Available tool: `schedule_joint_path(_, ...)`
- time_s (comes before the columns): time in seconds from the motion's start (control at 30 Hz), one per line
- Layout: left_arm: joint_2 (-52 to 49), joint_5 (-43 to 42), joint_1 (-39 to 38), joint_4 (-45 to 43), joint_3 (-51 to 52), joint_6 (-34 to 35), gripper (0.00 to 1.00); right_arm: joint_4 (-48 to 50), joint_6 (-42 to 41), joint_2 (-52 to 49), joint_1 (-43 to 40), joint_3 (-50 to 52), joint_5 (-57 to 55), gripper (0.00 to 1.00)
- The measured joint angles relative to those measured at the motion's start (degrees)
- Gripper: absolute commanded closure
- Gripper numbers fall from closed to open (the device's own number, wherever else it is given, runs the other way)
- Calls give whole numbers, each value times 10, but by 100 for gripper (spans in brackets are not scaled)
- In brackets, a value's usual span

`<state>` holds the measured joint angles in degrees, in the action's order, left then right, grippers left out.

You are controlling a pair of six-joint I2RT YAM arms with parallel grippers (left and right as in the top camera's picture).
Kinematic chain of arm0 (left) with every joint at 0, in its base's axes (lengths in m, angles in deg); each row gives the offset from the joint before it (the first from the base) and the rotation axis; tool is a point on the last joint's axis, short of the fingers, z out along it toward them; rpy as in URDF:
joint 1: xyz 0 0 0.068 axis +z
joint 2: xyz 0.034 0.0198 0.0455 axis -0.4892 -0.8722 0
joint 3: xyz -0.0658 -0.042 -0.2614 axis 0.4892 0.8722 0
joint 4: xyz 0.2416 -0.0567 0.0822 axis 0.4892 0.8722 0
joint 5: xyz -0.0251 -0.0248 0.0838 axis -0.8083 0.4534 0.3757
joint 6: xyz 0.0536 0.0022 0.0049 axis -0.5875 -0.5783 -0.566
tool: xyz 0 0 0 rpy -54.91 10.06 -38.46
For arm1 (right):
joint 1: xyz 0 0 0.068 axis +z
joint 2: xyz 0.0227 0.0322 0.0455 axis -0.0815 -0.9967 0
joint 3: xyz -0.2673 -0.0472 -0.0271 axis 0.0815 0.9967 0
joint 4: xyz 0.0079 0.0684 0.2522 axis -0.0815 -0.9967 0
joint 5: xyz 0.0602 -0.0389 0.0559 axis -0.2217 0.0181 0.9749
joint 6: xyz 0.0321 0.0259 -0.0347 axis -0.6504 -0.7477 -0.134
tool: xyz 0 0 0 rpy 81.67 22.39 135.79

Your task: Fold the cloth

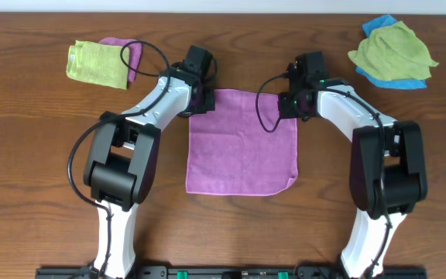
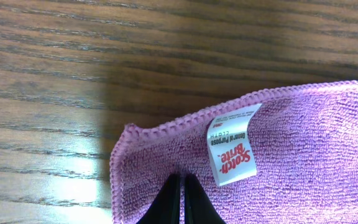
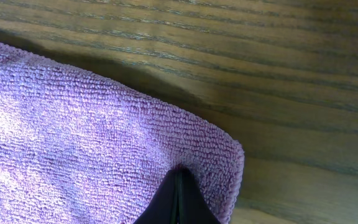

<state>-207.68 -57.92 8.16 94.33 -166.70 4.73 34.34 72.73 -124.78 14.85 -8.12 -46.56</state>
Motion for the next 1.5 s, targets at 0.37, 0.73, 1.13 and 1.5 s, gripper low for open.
schedule_joint_path(0.37,0,13,-7,13,-3,14,94,-1,10,0,0,0,0,99)
schedule_joint_path(0.73,1,13,3,12,-4,16,94,-73,19,-15,0,-58,0,81)
schedule_joint_path(1.13,98,30,28,9,-3,-8,5,-182,29,-16,0,-187,0,69)
schedule_joint_path(1.5,247,17,26,140,-3,-19,5,-310,60,115,0,-197,-5,21)
